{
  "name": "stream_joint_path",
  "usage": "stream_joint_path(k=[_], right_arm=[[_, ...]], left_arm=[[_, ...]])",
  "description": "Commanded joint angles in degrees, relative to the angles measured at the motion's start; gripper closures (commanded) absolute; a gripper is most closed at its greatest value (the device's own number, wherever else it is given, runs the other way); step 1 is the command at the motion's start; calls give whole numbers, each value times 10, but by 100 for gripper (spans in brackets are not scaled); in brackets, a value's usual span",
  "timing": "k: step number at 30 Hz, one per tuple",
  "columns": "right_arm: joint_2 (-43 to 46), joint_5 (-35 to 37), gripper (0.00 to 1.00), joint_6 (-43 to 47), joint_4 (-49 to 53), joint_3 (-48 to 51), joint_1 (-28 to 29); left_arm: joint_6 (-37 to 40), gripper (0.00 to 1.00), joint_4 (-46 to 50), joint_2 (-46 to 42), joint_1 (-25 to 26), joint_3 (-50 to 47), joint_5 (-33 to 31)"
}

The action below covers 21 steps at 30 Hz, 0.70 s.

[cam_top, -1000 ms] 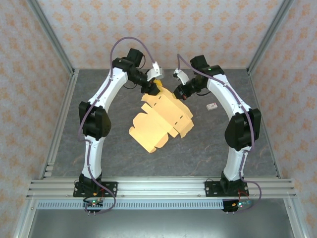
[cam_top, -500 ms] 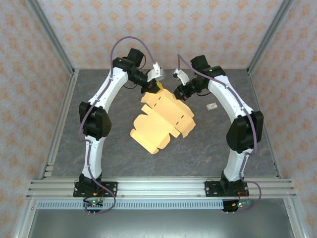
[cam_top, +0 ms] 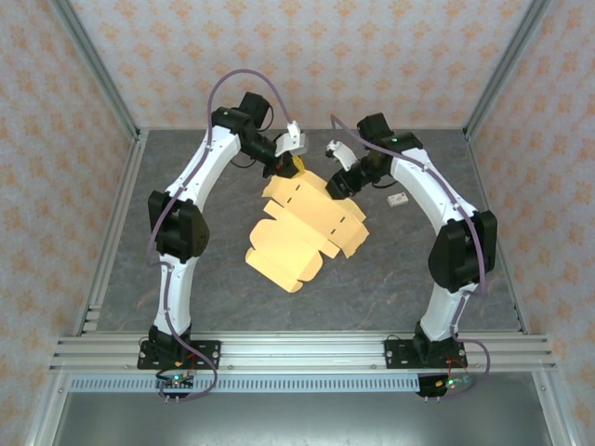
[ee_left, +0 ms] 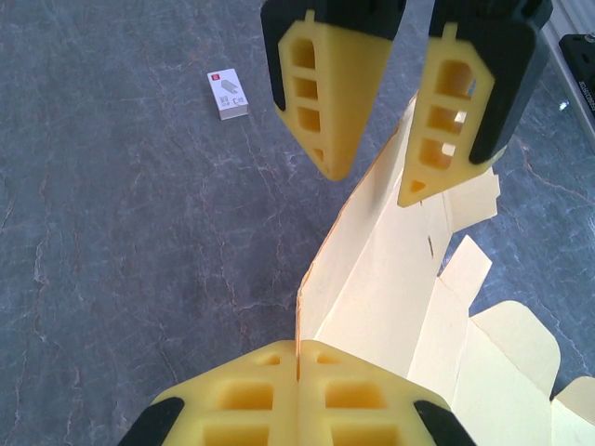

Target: Fold the paper box

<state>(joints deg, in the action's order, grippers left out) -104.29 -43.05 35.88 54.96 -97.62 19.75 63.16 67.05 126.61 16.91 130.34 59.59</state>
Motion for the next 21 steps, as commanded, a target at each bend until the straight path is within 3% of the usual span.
stream_joint_path(k=[1, 4, 21], right_arm=[[4, 14, 66, 15, -16, 0, 9], [-3, 14, 74, 16, -13, -6, 12], [-12, 26, 77, 16, -19, 1, 26]], left_arm=[[13, 100, 19, 0, 4, 18, 10], [12, 100, 17, 0, 3, 18, 10], [2, 100, 11, 0, 3, 17, 11]])
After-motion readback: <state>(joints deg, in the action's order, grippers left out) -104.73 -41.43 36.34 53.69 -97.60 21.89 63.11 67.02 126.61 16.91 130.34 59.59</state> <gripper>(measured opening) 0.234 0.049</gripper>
